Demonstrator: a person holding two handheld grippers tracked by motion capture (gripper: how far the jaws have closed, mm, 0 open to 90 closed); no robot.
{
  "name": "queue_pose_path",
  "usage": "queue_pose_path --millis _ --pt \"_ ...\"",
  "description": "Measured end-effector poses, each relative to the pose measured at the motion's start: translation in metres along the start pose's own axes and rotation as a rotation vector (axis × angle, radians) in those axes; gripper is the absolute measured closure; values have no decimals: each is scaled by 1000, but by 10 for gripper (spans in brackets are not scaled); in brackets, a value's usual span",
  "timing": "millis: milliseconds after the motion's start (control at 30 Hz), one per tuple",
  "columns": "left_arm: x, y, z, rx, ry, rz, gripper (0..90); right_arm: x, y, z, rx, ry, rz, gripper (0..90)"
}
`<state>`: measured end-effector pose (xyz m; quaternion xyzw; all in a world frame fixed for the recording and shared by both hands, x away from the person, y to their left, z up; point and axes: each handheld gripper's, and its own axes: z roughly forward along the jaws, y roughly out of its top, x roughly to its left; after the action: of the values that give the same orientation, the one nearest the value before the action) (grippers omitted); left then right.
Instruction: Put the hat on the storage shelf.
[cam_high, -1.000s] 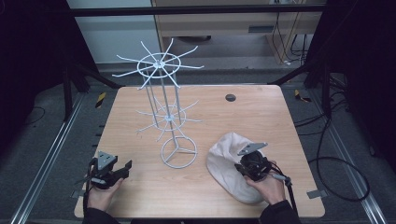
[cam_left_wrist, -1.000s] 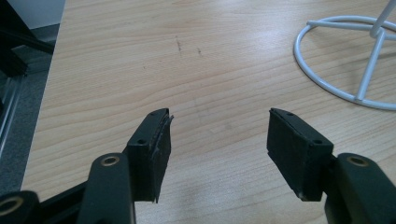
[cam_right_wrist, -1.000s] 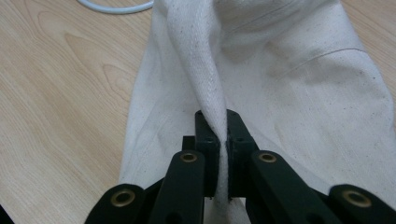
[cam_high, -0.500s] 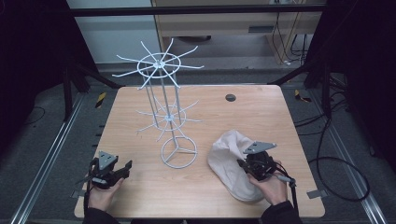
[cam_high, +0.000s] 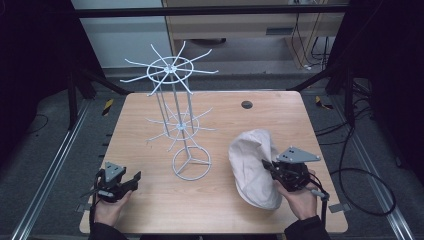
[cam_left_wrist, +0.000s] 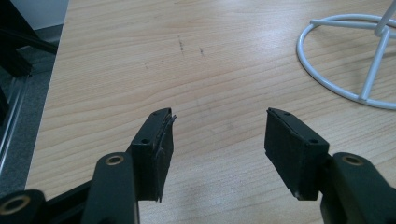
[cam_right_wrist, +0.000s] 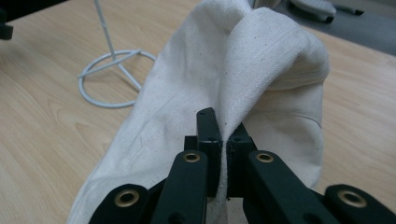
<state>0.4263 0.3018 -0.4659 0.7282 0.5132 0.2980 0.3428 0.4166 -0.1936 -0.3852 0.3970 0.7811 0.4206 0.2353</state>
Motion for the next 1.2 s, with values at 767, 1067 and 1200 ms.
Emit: queue_pose_path --millis 767,1067,1200 --pt "1 0 0 -6 -1 -14 423 -8 27 -46 -237 -42 12 885" --pt "2 0 0 -10 4 -18 424 -11 43 -58 -341 -33 29 885" --pt "2 0 -1 -16 4 -21 424 -11 51 -62 -371 -26 25 885"
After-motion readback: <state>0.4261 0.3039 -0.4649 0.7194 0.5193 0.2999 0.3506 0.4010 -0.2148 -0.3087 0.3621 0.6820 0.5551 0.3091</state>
